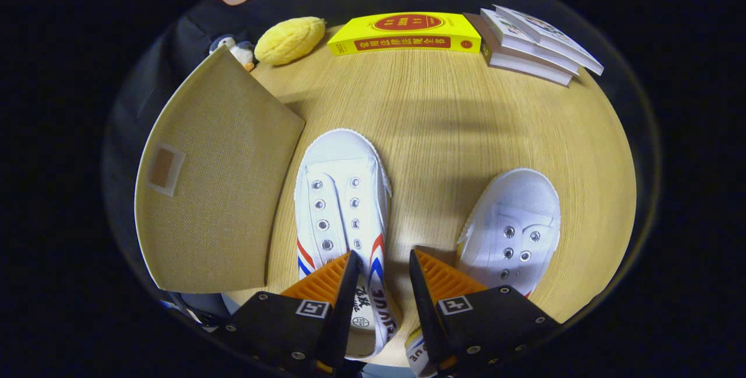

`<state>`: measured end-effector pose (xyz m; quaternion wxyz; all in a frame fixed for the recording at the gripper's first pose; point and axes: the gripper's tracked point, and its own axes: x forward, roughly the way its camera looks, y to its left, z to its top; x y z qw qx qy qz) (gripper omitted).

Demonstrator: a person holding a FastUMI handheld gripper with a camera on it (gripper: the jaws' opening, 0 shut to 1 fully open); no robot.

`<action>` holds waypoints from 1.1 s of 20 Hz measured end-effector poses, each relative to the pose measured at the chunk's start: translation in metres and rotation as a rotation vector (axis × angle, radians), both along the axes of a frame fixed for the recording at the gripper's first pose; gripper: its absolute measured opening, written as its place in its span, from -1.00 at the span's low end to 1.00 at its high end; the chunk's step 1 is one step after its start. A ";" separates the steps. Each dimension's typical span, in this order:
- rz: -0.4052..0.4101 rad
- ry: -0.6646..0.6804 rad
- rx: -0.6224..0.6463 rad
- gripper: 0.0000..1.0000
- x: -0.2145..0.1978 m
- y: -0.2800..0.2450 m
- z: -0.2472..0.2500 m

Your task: Open the storage box then place both shoes into the box .Put the left shoe in first, then the right shoe, with the right side of both shoes facing outward in a uniform manner.

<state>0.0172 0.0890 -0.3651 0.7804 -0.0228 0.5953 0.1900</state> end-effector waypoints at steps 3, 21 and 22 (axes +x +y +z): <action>0.029 0.022 0.023 -0.30 -0.002 0.009 0.003; -0.416 -0.184 0.619 -1.00 0.003 0.024 0.121; -0.428 -0.211 0.634 -1.00 0.005 0.026 0.142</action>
